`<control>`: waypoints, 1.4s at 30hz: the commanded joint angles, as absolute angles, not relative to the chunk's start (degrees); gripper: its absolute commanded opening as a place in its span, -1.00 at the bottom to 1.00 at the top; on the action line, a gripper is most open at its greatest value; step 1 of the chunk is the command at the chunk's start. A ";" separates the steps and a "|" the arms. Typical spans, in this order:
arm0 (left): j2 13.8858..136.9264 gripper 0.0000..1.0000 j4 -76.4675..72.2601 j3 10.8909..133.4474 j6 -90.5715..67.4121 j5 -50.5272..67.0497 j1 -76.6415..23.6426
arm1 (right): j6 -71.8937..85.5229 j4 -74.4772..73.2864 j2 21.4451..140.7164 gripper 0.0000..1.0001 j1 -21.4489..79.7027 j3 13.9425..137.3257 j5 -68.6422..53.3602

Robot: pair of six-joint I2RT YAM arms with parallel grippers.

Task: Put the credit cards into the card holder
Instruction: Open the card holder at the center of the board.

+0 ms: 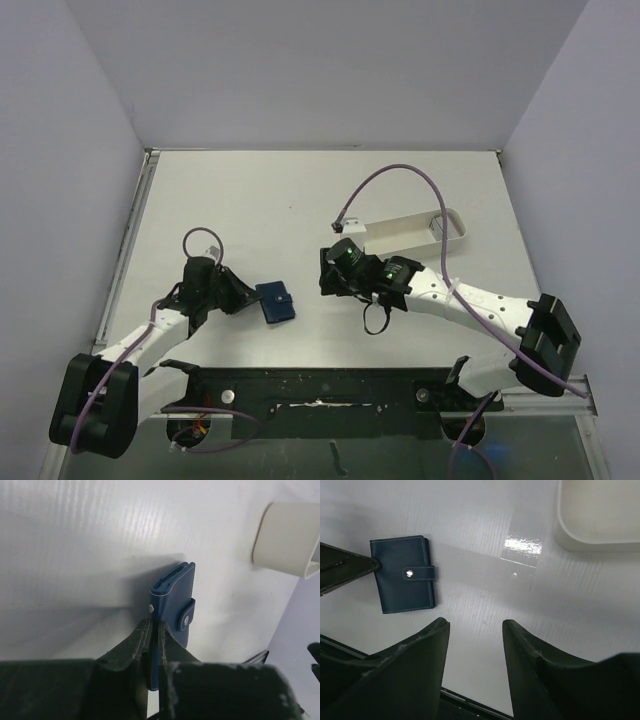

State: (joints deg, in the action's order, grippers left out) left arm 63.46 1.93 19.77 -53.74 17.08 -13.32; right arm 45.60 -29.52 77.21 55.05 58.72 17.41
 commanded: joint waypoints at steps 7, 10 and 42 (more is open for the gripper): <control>58.02 -1.00 -2.45 17.85 -57.96 23.91 -18.55 | 49.39 -22.40 88.01 -0.42 60.30 65.01 16.32; 58.04 -1.00 -3.56 17.34 -59.07 22.94 -20.01 | 49.98 -20.91 91.44 -0.42 61.41 66.53 15.07; 59.72 -1.00 -4.83 17.05 -61.00 19.54 -22.04 | 50.68 -26.70 106.63 -0.27 61.69 73.69 7.85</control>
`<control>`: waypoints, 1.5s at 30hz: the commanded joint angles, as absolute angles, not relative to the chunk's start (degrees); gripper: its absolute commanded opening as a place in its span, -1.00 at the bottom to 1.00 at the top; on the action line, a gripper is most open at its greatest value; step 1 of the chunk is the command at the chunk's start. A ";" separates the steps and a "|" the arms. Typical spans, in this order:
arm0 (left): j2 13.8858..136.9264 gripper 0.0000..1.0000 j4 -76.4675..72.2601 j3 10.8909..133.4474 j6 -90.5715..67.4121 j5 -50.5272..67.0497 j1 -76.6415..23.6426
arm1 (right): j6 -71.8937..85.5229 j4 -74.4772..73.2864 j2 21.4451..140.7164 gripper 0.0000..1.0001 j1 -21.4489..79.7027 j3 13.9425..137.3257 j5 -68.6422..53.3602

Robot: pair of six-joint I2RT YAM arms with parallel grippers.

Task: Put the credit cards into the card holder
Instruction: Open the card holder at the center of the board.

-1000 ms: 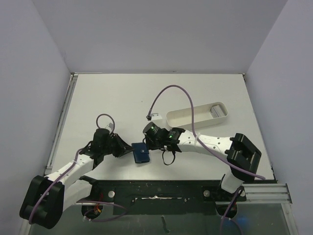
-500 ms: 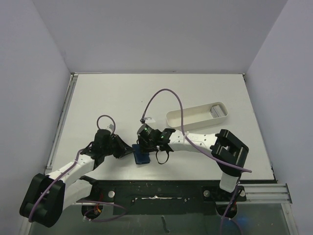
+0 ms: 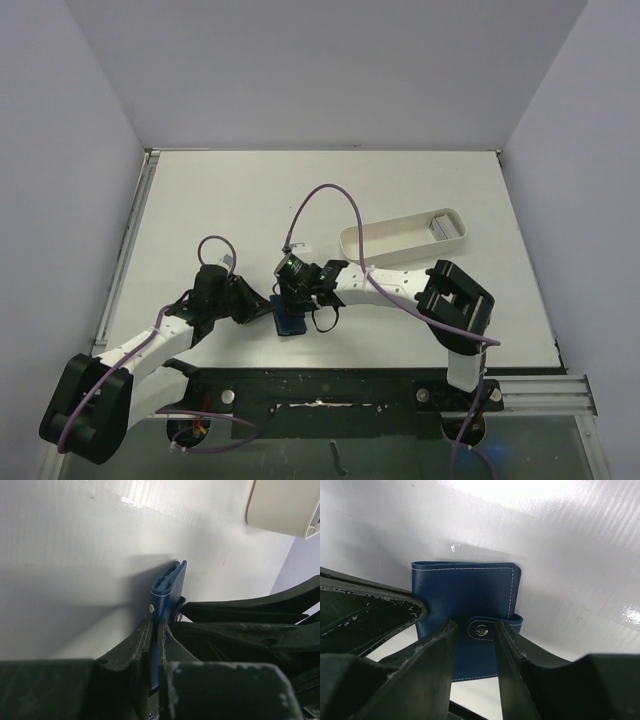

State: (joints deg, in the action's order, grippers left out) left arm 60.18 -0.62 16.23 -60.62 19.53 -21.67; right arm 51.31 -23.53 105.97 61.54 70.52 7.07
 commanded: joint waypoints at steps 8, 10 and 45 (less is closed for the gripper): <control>59.66 -1.00 -4.30 16.69 -60.91 18.70 -22.06 | 50.12 -30.09 107.05 -0.61 61.74 73.50 11.27; 59.65 -1.00 -3.95 16.91 -60.78 18.42 -22.06 | 50.10 -30.54 106.71 -0.69 61.82 73.27 11.97; 63.55 -0.37 -2.52 19.74 -59.04 18.71 -22.41 | 51.04 -25.78 89.30 -1.00 60.95 61.01 22.05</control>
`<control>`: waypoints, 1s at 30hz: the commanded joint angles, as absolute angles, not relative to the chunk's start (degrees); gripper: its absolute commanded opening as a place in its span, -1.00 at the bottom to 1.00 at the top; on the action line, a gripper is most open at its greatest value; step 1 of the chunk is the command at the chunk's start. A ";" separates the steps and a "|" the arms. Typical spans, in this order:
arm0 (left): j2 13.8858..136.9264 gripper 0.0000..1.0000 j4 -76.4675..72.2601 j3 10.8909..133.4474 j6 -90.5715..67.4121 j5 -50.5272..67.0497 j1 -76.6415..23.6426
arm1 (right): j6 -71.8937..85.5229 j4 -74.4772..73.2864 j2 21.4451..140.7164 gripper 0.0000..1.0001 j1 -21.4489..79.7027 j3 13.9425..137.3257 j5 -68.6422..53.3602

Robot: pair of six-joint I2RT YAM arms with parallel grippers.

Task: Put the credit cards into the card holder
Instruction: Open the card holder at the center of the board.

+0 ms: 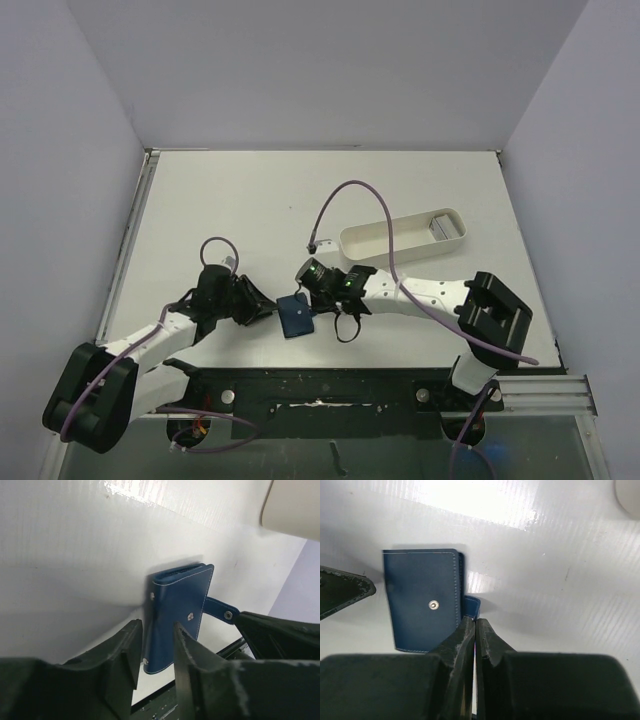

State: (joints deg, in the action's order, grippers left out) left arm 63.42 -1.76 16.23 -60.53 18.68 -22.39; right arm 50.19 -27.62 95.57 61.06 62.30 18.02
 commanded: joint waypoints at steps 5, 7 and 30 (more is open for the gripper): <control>62.30 -0.03 5.48 25.56 -55.08 16.57 -22.41 | 51.57 -21.46 82.42 -1.00 60.90 58.62 19.84; 61.34 0.06 8.37 27.58 -53.62 15.54 -22.28 | 51.95 -19.19 80.11 -1.00 60.98 58.10 18.92; 65.68 0.03 -11.28 18.30 -61.85 26.62 -23.20 | 57.49 -13.05 67.55 -1.00 52.61 44.72 15.38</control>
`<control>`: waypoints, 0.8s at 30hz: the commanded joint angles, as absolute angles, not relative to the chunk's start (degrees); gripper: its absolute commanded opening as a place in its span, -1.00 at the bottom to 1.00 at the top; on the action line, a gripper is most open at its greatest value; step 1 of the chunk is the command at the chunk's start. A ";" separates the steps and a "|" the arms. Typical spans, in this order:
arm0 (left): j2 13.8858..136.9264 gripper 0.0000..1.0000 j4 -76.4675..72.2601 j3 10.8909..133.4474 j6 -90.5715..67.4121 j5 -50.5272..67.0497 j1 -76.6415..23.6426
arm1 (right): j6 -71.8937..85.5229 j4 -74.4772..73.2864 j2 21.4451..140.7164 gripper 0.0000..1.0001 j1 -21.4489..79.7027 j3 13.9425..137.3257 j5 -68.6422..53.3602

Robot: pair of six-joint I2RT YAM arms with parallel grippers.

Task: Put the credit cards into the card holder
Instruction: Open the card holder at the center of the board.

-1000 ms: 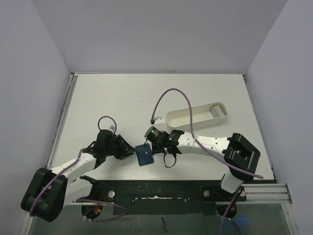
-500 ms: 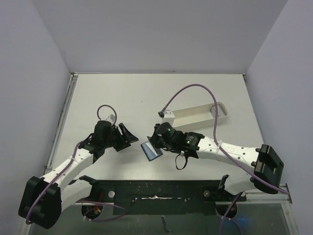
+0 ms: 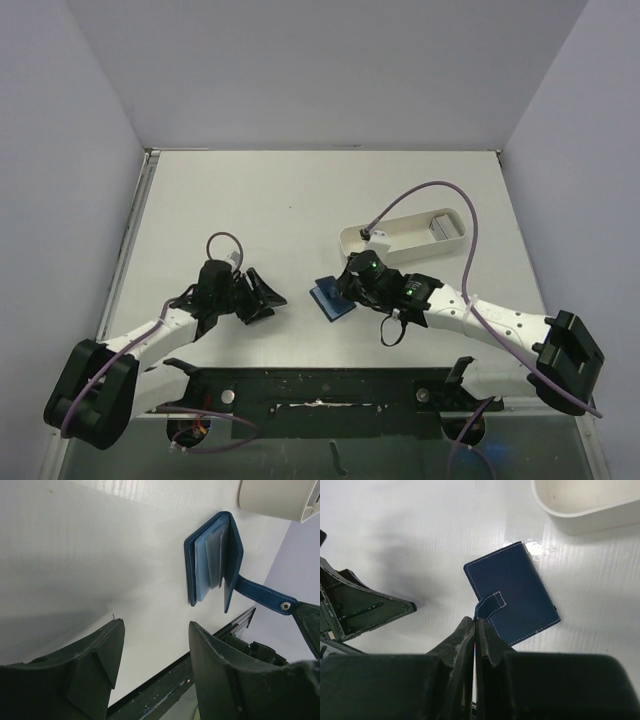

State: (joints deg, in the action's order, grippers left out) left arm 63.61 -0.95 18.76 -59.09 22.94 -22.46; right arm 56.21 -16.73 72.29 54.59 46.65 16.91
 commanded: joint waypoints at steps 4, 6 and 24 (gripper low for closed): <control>66.56 0.01 -10.97 19.01 -62.14 26.63 -23.81 | 56.36 -9.10 66.57 -1.00 52.33 44.15 10.22; 65.49 0.00 -8.92 19.35 -61.76 25.93 -23.82 | 56.56 -7.64 66.85 -1.00 52.49 44.52 7.96; 59.75 -0.03 4.31 20.56 -54.13 26.60 -20.13 | 63.97 -6.97 73.28 -1.00 55.07 42.41 9.36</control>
State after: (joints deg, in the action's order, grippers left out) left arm 57.45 10.02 21.69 -54.83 22.74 -18.61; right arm 61.23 -8.25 75.68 56.21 46.13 6.74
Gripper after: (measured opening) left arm 0.489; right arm 0.023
